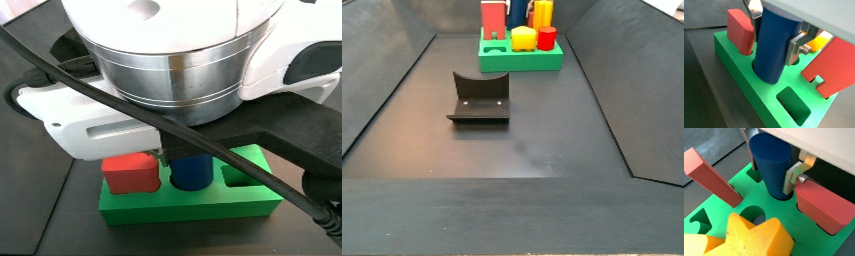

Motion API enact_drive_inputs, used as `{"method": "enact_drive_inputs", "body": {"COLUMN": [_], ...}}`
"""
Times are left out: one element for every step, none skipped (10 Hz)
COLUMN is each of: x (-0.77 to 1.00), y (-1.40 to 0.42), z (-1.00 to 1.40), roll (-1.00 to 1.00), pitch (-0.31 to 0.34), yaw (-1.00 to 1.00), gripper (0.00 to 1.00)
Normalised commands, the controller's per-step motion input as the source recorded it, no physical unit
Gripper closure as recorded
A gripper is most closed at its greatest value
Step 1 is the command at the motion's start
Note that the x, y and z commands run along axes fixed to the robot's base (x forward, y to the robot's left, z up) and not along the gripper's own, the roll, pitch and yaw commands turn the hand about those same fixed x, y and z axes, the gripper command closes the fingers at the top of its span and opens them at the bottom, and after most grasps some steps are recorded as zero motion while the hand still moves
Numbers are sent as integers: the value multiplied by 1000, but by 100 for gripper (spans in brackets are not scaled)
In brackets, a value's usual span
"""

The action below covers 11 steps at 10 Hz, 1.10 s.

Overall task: Pick up the oval object. Move up. Place the oval object on the fixture. Regrasp the oval object. Move to above the board. Insert the oval object.
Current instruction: Insert the oval object.

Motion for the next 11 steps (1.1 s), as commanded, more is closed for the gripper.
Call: {"method": "enact_drive_inputs", "body": {"x": [-257, -237, -109, 89, 363, 351, 103, 0, 37, 0, 0], "y": [69, 54, 0, -257, -371, -351, -9, -37, -86, -3, 0], "z": [-191, -217, -414, -369, -189, -86, 0, -69, 0, 137, 154], "roll": [394, 321, 316, 387, 416, 371, 11, 13, 500, 500, 470], "pitch": [181, 220, 161, 173, 320, 403, 0, -4, 284, 360, 414], "yaw": [86, 0, 69, 183, 0, 0, -120, 0, 97, 97, 0], "gripper": [100, 100, 100, 100, 100, 100, 100, 100, 100, 100, 100]}}
